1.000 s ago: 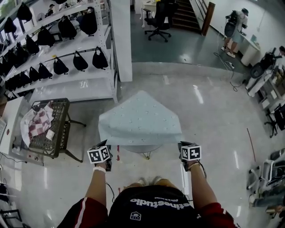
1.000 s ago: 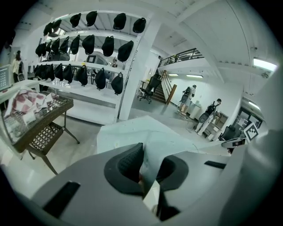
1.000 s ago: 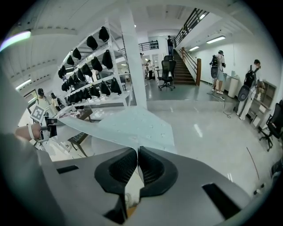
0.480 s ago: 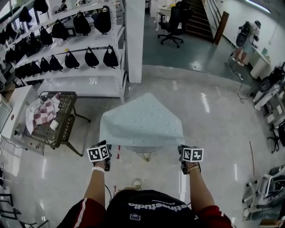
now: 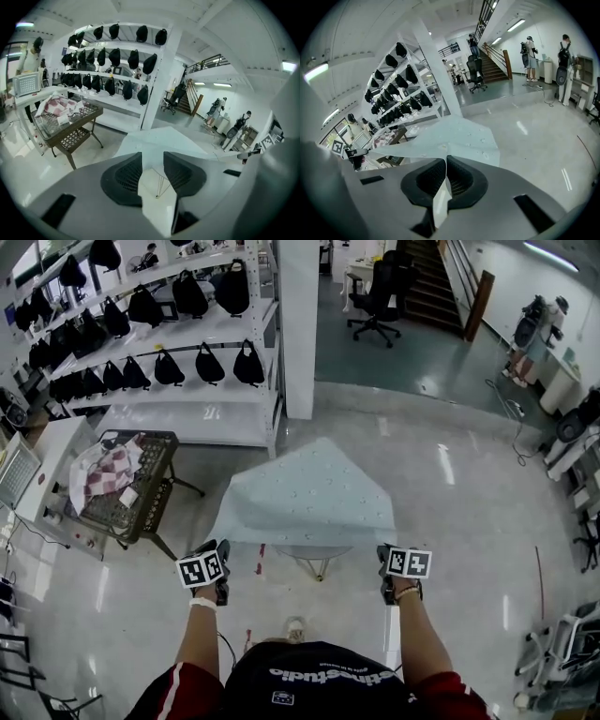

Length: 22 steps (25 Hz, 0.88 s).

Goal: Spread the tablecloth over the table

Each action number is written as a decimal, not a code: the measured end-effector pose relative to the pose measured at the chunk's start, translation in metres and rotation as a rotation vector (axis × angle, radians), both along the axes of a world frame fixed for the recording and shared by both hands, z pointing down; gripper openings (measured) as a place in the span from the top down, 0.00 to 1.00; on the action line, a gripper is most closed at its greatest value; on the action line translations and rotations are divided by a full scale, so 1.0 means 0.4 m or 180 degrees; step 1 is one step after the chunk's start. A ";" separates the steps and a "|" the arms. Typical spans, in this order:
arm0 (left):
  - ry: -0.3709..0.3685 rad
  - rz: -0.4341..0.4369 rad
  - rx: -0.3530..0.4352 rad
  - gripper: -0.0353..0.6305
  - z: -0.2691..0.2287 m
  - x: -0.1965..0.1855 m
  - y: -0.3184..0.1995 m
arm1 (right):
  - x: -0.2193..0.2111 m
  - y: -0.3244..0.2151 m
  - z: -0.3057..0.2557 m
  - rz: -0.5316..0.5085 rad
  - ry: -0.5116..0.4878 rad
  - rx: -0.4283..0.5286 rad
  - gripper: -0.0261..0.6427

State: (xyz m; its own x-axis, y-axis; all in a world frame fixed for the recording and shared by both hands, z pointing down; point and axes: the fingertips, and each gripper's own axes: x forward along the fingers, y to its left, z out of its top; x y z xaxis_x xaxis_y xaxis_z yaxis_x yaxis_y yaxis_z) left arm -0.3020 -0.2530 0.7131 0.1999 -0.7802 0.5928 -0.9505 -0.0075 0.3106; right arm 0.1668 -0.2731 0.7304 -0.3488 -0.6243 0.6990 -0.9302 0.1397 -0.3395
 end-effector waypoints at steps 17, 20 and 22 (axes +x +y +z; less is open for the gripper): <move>-0.0024 0.0096 0.0404 0.73 -0.121 0.004 0.037 | -0.079 0.075 0.052 -0.0496 0.0398 -0.0115 0.81; -0.0026 0.0135 0.0450 0.73 -0.136 0.022 0.033 | -0.077 0.103 0.067 -0.0518 0.0444 -0.0173 0.78; -0.0025 0.0178 0.0476 0.73 -0.143 0.042 0.029 | -0.066 0.118 0.071 -0.0468 0.0405 -0.0197 0.78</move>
